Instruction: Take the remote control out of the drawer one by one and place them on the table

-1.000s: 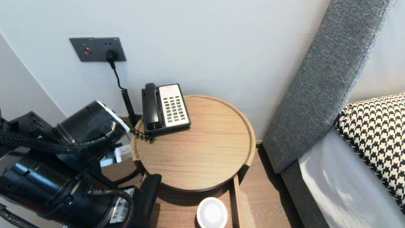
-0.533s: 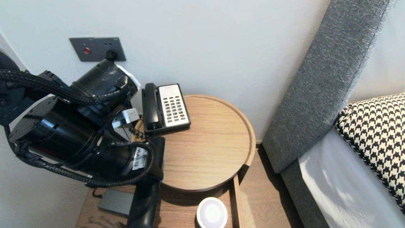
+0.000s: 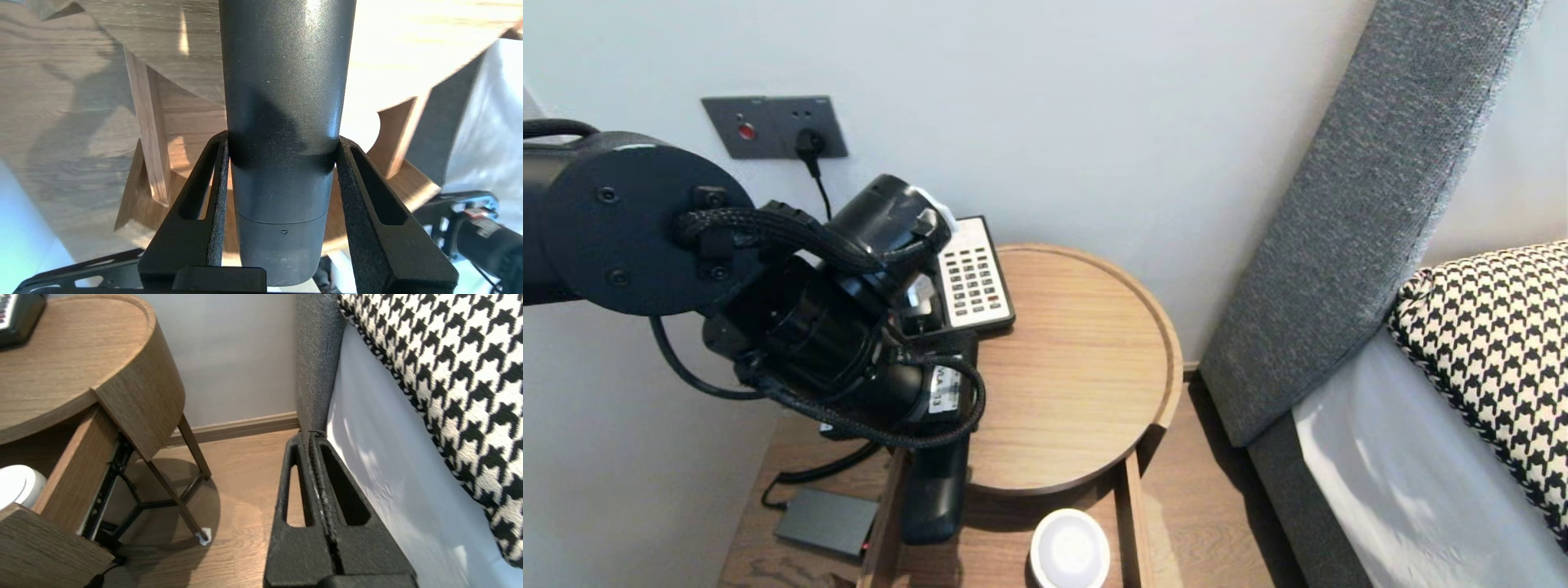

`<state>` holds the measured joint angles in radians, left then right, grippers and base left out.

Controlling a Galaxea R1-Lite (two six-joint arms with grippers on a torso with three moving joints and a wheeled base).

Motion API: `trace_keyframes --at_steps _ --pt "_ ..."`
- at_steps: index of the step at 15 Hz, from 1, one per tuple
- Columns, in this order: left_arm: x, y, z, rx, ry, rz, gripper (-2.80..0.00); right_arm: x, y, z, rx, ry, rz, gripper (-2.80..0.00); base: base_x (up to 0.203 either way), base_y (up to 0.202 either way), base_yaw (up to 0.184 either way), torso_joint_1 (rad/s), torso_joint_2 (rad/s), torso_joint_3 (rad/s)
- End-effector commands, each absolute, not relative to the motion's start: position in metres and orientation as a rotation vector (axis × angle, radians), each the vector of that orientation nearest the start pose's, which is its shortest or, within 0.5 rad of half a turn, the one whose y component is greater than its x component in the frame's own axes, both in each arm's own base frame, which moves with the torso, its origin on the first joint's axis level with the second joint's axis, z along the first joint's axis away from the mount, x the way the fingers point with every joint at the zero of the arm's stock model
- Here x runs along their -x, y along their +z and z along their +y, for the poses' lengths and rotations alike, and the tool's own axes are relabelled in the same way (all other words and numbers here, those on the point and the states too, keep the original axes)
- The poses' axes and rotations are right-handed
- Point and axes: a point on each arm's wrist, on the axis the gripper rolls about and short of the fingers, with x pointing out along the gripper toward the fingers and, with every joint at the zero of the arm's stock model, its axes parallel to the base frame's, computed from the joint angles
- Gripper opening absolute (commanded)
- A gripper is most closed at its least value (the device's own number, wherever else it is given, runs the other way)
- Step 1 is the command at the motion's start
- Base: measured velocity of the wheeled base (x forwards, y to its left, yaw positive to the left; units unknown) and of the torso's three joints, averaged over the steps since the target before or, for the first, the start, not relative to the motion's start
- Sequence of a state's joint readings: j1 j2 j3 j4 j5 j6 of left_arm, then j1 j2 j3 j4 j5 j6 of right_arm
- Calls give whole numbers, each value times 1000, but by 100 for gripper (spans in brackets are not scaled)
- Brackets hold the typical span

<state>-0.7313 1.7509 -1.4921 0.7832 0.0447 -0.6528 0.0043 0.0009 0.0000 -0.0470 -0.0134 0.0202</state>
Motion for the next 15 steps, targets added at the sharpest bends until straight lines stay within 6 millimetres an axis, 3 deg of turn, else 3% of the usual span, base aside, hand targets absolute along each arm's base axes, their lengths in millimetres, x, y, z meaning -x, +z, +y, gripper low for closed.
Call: trace_keyframes --at_steps 1,15 --pt "-227 219 -202 155 -246 1166 -280 21 74 0 -20 -9 -22 -280 0 0 0 0 0 0" --pt "-250 199 -216 98 -214 1130 -280 21 74 0 -20 -9 -22 -280 0 0 0 0 0 0"
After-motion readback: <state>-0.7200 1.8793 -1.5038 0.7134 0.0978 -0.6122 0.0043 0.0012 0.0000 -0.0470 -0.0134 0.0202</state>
